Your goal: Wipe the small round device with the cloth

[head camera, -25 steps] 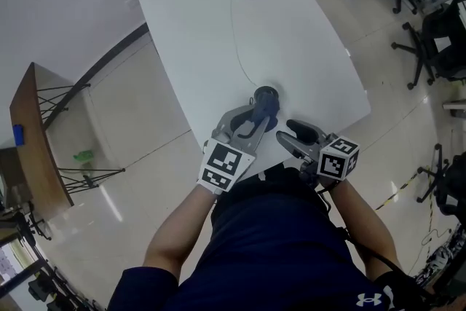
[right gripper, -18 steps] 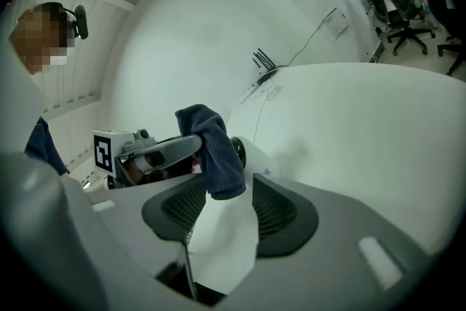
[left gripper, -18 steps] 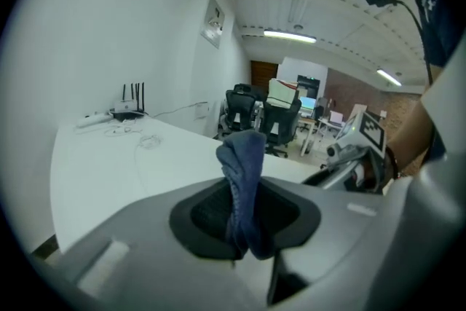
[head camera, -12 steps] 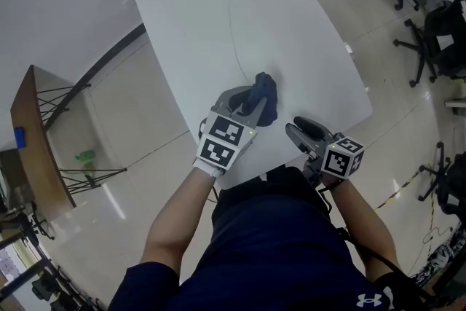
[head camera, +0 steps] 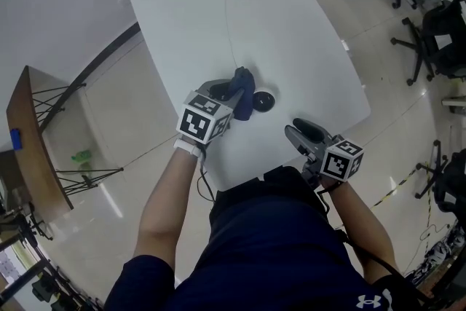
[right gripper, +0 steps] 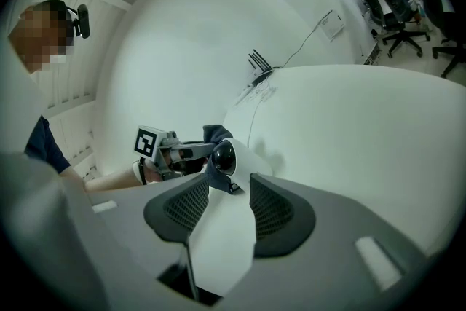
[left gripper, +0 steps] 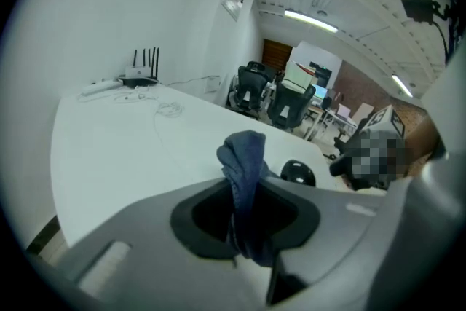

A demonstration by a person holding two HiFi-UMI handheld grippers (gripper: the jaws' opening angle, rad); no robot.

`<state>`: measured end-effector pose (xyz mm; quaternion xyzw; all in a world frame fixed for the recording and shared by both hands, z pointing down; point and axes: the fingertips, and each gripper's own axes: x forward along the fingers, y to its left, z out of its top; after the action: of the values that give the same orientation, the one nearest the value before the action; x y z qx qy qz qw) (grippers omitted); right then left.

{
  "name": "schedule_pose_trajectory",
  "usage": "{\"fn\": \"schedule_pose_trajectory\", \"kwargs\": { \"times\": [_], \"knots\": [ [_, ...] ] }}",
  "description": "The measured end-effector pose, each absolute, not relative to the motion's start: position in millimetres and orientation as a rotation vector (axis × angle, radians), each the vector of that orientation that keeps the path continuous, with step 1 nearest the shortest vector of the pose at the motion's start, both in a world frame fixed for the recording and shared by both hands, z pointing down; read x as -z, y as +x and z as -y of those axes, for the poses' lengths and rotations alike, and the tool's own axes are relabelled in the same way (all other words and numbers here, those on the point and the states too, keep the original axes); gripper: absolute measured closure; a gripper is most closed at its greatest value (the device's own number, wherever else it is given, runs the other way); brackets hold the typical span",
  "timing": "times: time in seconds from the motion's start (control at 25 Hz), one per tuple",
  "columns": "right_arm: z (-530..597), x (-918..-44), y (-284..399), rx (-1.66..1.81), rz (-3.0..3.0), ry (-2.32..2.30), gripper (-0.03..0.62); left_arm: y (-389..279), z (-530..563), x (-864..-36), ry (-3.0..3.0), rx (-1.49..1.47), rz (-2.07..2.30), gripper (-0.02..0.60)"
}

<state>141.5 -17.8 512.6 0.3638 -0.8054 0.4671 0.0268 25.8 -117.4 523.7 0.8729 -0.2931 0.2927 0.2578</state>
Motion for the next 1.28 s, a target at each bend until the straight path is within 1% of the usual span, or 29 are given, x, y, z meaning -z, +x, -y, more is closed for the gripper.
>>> {"fn": "schedule_pose_trajectory", "kwargs": {
  "times": [0.2, 0.36, 0.48, 0.56, 0.72, 0.84, 0.96, 1.12, 1.28],
  "knots": [
    [15, -515, 141, -1.427, 2.473, 1.131, 0.414, 23, 118, -560, 2.301, -0.878, 0.764, 0.509],
    [15, -517, 141, -1.427, 2.469, 1.123, 0.419, 29, 120, -586, 2.279, -1.018, 0.757, 0.509],
    [14, -517, 139, -1.426, 2.475, 1.116, 0.422, 28, 124, -589, 2.289, -1.096, 0.78, 0.509],
    [14, -514, 138, -1.427, 2.482, 1.117, 0.422, 24, 123, -578, 2.269, -1.026, 0.808, 0.509],
    [13, -511, 139, -1.423, 2.492, 1.126, 0.427, 1, 117, -543, 2.186, -0.781, 0.92, 0.511],
    [12, -510, 139, -1.425, 2.493, 1.131, 0.428, -8, 102, -516, 2.198, -0.682, 0.941, 0.512],
    [13, -509, 137, -1.421, 2.498, 1.124, 0.43, 4, 87, -482, 2.269, -0.617, 0.917, 0.512],
    [15, -508, 132, -1.418, 2.501, 1.115, 0.43, 40, 70, -448, 2.365, -0.556, 0.822, 0.512],
    [18, -509, 127, -1.428, 2.497, 1.111, 0.43, 59, 69, -462, 2.363, -0.573, 0.795, 0.512]
  ]
}}
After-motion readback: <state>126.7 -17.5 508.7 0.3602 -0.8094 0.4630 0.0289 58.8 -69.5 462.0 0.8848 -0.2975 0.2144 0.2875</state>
